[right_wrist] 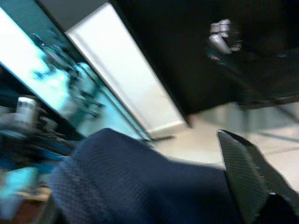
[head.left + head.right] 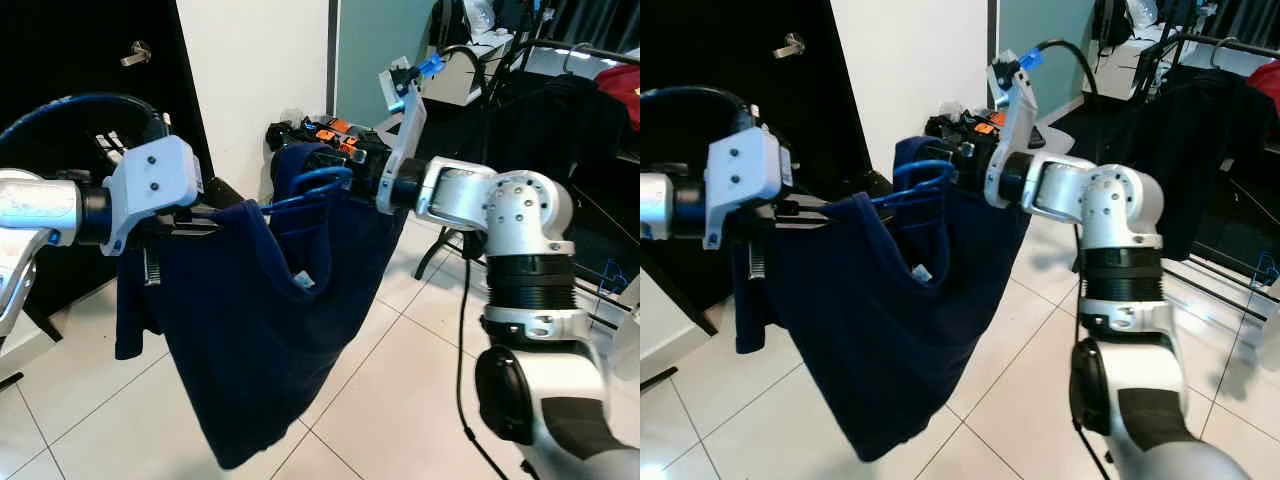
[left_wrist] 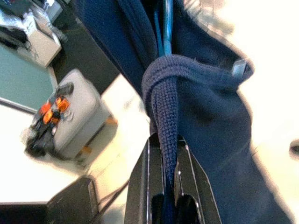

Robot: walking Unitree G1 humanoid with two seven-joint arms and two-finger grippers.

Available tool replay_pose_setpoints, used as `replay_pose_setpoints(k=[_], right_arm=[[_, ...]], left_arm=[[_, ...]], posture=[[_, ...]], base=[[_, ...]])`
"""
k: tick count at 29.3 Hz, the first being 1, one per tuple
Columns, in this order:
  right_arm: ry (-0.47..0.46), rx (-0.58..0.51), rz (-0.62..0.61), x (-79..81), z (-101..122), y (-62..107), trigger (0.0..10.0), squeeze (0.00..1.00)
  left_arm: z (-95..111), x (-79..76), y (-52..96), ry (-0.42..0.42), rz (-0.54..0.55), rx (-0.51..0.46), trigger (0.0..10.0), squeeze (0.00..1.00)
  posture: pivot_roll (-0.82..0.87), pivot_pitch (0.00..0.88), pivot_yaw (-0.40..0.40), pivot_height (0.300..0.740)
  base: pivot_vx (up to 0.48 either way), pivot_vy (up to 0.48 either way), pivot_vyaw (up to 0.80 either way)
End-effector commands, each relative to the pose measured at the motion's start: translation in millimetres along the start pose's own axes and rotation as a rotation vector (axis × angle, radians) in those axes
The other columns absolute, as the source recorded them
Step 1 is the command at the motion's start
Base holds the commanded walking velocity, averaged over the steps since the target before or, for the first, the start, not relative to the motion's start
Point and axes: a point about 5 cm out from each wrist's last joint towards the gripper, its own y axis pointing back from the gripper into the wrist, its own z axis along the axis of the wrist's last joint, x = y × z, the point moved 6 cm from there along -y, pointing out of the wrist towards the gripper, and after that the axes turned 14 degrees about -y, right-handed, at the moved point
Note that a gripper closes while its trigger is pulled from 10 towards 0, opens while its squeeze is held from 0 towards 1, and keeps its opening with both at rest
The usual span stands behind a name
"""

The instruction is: Hang hanger

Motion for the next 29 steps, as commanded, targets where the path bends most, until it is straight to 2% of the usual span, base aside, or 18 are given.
replay_pose_setpoints(k=[1,2,3,4,6,7,8,9,10,11,12,13,16,18,23,25,29], right_arm=[[0.052,-0.017,-0.038,-9.1,6.4,1.7,10.0,1.00],[0.207,-0.091,-0.121,-23.0,35.2,16.5,10.0,1.00],[0.268,-0.116,-0.141,-24.0,44.3,19.9,10.0,1.00],[0.268,-0.116,-0.141,-24.0,44.3,19.9,10.0,1.00],[0.421,-0.123,-0.153,-21.4,55.7,24.2,10.0,1.00],[0.482,-0.112,-0.144,-18.1,58.0,24.7,10.0,1.00],[0.482,-0.112,-0.144,-18.1,58.0,24.7,10.0,1.00],[0.521,-0.103,-0.137,-15.8,59.2,24.9,10.0,1.00],[0.627,-0.061,-0.104,-8.0,56.8,23.7,10.0,1.00],[0.627,-0.061,-0.104,-8.0,56.8,23.7,10.0,1.00],[0.759,0.021,-0.020,5.8,46.4,21.6,10.0,1.00],[0.797,0.056,0.025,10.9,41.3,21.0,10.0,1.00],[0.818,0.081,0.063,14.0,37.7,20.7,10.0,1.00],[0.925,0.199,0.284,44.7,15.4,25.3,10.0,1.00],[0.957,0.227,0.320,49.4,12.1,26.9,10.0,1.00],[1.047,0.321,0.326,48.1,5.9,33.2,10.0,1.00],[1.109,0.403,0.330,43.9,0.4,39.1,10.0,1.00]], left_arm=[[18.6,-1.3,-2.8,0.031,0.019,-0.114,0.0,0.00],[28.2,-11.7,-8.1,0.113,0.020,-0.211,0.0,0.00],[29.3,-16.1,-10.1,0.129,0.015,-0.225,0.0,0.00],[29.3,-16.1,-10.1,0.129,0.015,-0.225,0.0,0.00],[30.1,-27.7,-16.4,0.152,-0.008,-0.239,0.0,0.00],[29.9,-31.9,-19.5,0.159,-0.015,-0.240,0.0,0.00],[29.9,-31.9,-19.5,0.159,-0.015,-0.240,0.0,0.00],[29.9,-34.4,-21.4,0.164,-0.018,-0.240,0.0,0.00],[30.1,-39.5,-24.8,0.176,-0.024,-0.245,0.0,0.00],[30.1,-39.5,-24.8,0.176,-0.024,-0.245,0.0,0.00],[30.9,-45.0,-29.7,0.198,-0.022,-0.255,0.0,0.00],[31.7,-45.9,-31.1,0.210,-0.014,-0.260,0.0,0.00],[32.6,-45.8,-31.7,0.223,-0.005,-0.262,0.0,0.00],[27.7,-48.3,-40.3,0.243,0.044,-0.236,0.0,0.00],[24.7,-45.9,-43.0,0.251,0.075,-0.220,0.0,0.00],[17.0,-42.4,-49.3,0.261,0.137,-0.181,0.0,0.00],[13.2,-41.2,-52.2,0.264,0.171,-0.159,0.0,0.00]], posture=[[-0.04,0.018,-0.018,0.740],[-0.04,0.019,-0.020,0.740],[-0.05,0.019,-0.020,0.740],[-0.05,0.019,-0.020,0.740],[-0.05,0.020,-0.022,0.740],[-0.05,0.021,-0.024,0.740],[-0.05,0.021,-0.024,0.740],[-0.05,0.021,-0.024,0.740],[-0.06,0.024,-0.023,0.740],[-0.06,0.024,-0.023,0.740],[-0.06,0.025,-0.028,0.740],[-0.06,0.025,-0.028,0.740],[-0.06,0.025,-0.028,0.740],[-0.06,0.024,-0.038,0.740],[-0.07,0.024,-0.039,0.740],[-0.07,0.024,-0.038,0.740],[-0.07,0.024,-0.038,0.740]], base=[[0.000,0.000,0.00],[0.000,0.000,0.00],[0.000,0.000,0.00],[0.000,0.000,0.00],[0.000,0.000,0.00],[0.000,0.000,0.00],[0.000,0.000,0.00],[0.000,0.000,0.00],[0.000,0.000,0.00],[0.000,0.000,0.00],[0.000,0.000,0.00],[0.000,0.000,0.00],[0.000,0.000,0.00],[0.000,0.000,0.00],[0.000,0.000,0.00],[0.000,0.000,0.00],[0.000,0.000,0.00]])
